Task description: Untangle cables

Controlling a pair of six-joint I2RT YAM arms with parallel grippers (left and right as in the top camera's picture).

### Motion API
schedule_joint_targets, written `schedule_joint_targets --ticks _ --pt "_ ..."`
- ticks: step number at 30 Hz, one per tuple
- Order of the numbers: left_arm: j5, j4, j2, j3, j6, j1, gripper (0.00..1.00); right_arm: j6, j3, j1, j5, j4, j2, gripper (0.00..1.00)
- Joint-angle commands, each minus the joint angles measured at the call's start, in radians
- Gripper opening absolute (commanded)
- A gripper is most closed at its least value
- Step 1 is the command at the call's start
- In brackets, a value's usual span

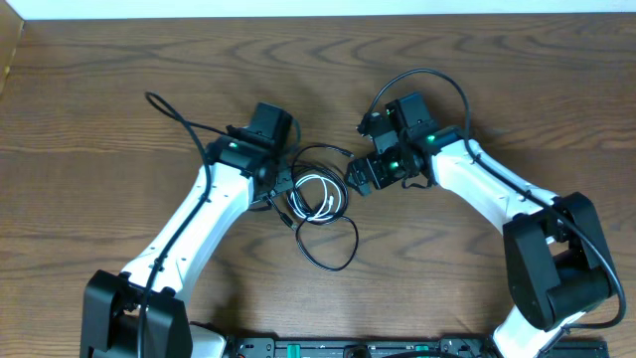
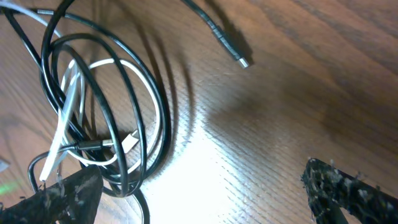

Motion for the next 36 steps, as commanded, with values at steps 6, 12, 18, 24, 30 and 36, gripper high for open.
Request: schedule_joint_targets --ticks 6,12,18,24,30,36 --pt "-0.275 -0.04 -0.001 0.011 -0.086 -0.029 0.07 -0.049 0.005 0.003 -0.343 0.029 0.01 0.99" --pt "-0.259 -0.046 -0.001 -0.005 -0.107 -0.027 0.08 -0.049 0.005 0.032 -0.304 0.034 0.01 0.99" --pt "-0.164 -0.054 0.0 -0.029 -0.141 -0.027 0.08 -0.047 0.005 0.067 -0.228 0.043 0.01 0.83" --pt "-0.059 -0.045 0.0 -0.029 -0.111 0.029 0.12 -0.014 0.005 0.111 -0.193 0.074 0.01 0.6" --pt "0.244 0.06 0.0 -0.029 0.099 0.191 0.13 0.046 0.048 0.123 -0.194 0.068 0.002 0.41" --pt "0.496 0.157 0.001 -0.029 0.247 0.329 0.17 0.092 0.114 0.134 -0.249 0.022 -0.004 0.2"
